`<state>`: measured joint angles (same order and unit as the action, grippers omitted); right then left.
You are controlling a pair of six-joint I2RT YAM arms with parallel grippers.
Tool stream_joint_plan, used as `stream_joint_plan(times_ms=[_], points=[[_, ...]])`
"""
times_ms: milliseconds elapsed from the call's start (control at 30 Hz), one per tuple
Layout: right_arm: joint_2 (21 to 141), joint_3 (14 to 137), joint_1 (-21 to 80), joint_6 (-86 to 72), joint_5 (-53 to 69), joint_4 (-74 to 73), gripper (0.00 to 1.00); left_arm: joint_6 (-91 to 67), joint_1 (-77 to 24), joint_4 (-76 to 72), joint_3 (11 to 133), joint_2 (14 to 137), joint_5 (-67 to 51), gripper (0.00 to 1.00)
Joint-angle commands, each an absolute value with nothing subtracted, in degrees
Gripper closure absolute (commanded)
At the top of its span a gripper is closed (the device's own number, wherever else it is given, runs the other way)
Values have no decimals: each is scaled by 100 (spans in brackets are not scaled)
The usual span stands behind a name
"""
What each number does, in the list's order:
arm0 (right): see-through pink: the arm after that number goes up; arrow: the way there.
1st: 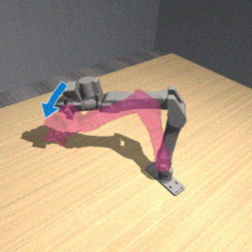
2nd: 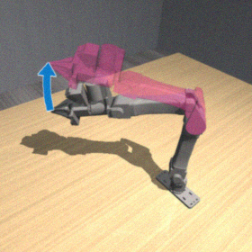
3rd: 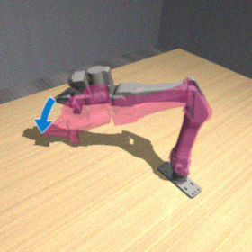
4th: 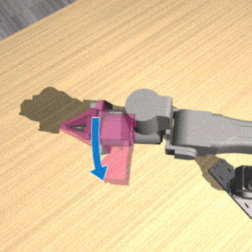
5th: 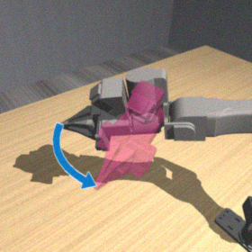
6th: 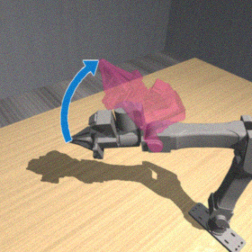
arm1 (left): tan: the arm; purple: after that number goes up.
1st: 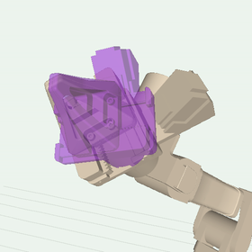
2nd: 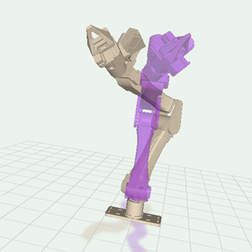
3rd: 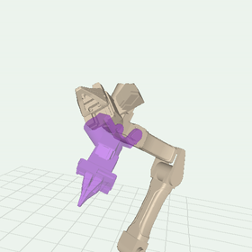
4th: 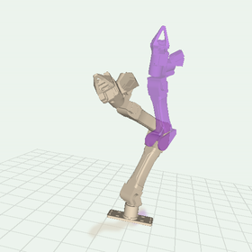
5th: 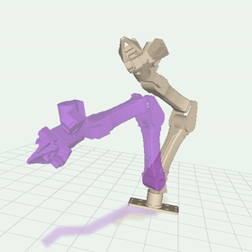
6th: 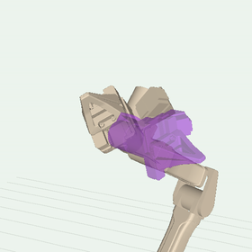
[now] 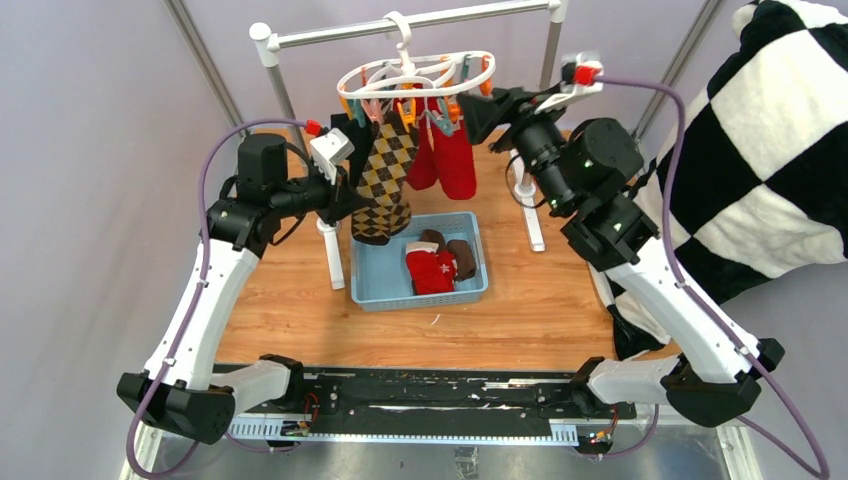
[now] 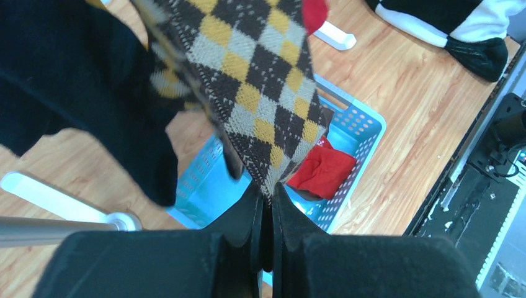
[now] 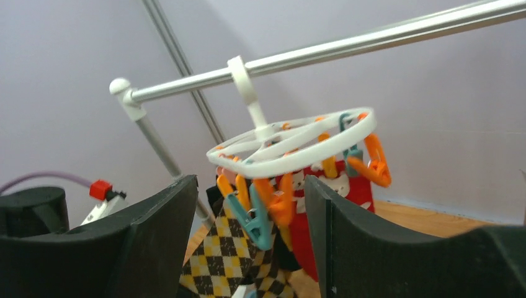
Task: Remove the socks clipped to the hanger
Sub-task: Adjust the hanger on the clothesline.
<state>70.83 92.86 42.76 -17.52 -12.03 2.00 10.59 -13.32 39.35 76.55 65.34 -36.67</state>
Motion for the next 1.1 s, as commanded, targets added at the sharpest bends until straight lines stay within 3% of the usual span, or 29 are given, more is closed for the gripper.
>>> stream_joint_plan(times_ms=[0, 233, 833, 933, 1067], points=[[7058, 8866, 5085, -677, -2026, 316, 28, 967, -1442, 3695, 7551, 6460, -3572, 100], [7188, 8612, 5879, -27, -2352, 681, 23, 950, -1561, 3665, 7539, 6500, -3542, 100], [8830, 9966, 5517, -733, -1481, 257, 39, 992, -1695, 3655, 7423, 6421, -3498, 100], [8798, 9883, 5511, -877, -1428, 304, 44, 1010, -1696, 3661, 7395, 6370, -3481, 100], [8579, 9530, 5506, -1059, -1480, 345, 60, 982, -1696, 3664, 7398, 6348, -3484, 100]])
